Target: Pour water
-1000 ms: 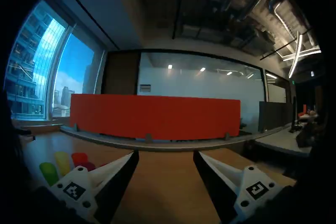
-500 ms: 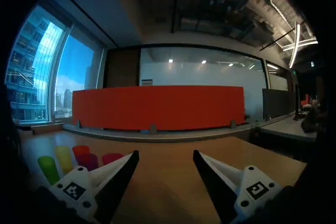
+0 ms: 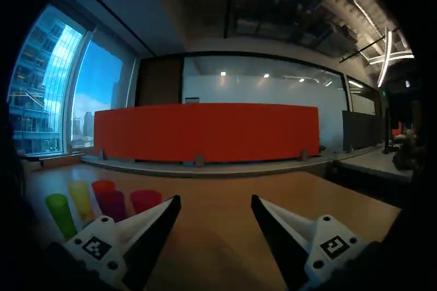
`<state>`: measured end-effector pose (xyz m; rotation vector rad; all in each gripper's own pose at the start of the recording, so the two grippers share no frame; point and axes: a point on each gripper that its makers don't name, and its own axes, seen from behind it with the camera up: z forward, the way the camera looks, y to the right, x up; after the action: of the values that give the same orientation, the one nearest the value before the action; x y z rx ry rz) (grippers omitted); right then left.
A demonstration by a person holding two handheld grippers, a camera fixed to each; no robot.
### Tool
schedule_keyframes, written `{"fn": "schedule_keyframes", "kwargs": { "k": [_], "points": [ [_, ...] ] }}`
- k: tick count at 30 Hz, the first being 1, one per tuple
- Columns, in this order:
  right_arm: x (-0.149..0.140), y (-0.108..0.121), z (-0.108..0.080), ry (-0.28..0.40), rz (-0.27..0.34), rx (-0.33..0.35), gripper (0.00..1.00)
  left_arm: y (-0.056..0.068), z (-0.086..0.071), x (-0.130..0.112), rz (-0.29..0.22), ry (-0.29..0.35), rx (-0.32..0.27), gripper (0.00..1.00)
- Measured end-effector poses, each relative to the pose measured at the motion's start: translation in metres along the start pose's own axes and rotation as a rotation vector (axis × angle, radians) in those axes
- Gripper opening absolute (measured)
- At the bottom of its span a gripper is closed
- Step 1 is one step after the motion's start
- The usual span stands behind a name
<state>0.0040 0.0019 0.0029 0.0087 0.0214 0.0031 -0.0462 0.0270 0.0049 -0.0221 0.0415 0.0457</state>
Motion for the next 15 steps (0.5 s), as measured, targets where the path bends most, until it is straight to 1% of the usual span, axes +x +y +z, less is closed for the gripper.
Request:
{"fn": "schedule_keyframes", "kwargs": {
  "k": [9,15],
  "points": [
    [-0.0037,0.0010,0.0002,-0.020,-0.005,-0.007,1.00,-0.0001,0.0000,0.0000,0.000,0.000,0.000,0.99],
    [-0.0039,0.0018,-0.0002,-0.021,-0.005,-0.014,1.00,0.0002,0.0008,0.0005,0.000,0.000,0.000,0.99]
  ]
}}
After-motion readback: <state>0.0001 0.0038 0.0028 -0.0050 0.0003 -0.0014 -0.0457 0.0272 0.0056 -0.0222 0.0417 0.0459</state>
